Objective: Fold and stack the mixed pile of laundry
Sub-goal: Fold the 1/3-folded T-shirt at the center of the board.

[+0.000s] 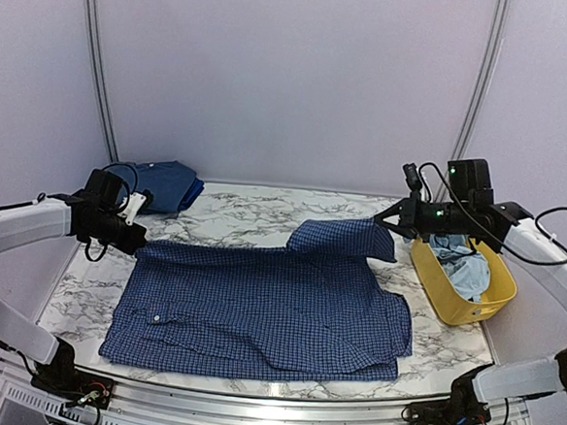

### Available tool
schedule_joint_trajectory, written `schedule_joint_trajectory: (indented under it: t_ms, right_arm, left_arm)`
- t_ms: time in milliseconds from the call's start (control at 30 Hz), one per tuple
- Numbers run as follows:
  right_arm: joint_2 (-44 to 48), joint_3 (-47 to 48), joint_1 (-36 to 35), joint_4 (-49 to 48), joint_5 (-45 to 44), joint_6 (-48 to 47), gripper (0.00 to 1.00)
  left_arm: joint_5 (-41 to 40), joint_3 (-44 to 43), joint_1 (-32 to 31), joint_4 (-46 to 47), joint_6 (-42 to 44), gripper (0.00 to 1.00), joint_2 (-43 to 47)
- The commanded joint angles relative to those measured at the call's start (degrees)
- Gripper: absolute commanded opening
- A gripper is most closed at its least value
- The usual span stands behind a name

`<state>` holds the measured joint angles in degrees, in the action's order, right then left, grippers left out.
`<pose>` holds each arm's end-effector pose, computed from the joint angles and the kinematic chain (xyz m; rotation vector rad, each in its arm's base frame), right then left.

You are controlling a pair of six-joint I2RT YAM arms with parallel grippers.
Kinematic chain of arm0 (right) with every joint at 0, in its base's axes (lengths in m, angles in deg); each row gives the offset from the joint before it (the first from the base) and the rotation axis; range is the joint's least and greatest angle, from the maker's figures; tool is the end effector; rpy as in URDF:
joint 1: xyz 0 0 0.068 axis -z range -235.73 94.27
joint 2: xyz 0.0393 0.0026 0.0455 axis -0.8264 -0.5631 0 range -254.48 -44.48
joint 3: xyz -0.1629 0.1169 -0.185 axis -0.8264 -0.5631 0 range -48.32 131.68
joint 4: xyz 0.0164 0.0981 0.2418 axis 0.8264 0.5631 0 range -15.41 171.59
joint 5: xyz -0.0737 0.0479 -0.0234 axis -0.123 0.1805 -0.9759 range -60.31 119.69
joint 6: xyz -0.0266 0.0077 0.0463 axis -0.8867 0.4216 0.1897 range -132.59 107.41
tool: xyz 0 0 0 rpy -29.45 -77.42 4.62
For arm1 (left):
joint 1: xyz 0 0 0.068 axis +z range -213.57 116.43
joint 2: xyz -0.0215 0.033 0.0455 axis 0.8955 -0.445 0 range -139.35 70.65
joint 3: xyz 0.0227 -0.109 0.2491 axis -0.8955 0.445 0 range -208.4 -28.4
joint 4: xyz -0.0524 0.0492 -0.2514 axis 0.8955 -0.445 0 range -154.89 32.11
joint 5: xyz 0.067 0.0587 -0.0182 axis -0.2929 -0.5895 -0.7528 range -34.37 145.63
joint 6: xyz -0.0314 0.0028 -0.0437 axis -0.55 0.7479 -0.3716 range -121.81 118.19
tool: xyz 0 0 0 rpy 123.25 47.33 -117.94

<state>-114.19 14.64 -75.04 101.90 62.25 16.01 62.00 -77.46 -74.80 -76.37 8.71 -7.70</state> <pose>0.2437 0.1057 0.3336 -0.1646 2.2590 1.0799 0.2771 -0.0590 0.2236 0.5038 2.3490 -0.1395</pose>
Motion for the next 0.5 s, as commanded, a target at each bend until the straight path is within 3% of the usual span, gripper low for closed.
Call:
schedule_joint_trajectory:
  t_ms: [0, 200, 467]
  right_arm:
    - [6.9, -3.76, -1.63, 3.43, -2.83, 0.41, 0.0]
    - [12.25, -8.41, -4.7, 4.37, -4.89, 2.78, 0.0]
    - [15.49, -9.96, -6.58, 7.92, -5.62, 2.77, 0.0]
  left_arm:
    - [-5.09, 1.81, -2.2, -1.99, 0.9, 0.0, 3.42]
    - [-12.17, 2.22, -6.57, -6.07, 0.92, 0.0, 3.54]
    - [-14.61, 2.51, -9.35, -10.36, 0.44, 0.0, 6.15]
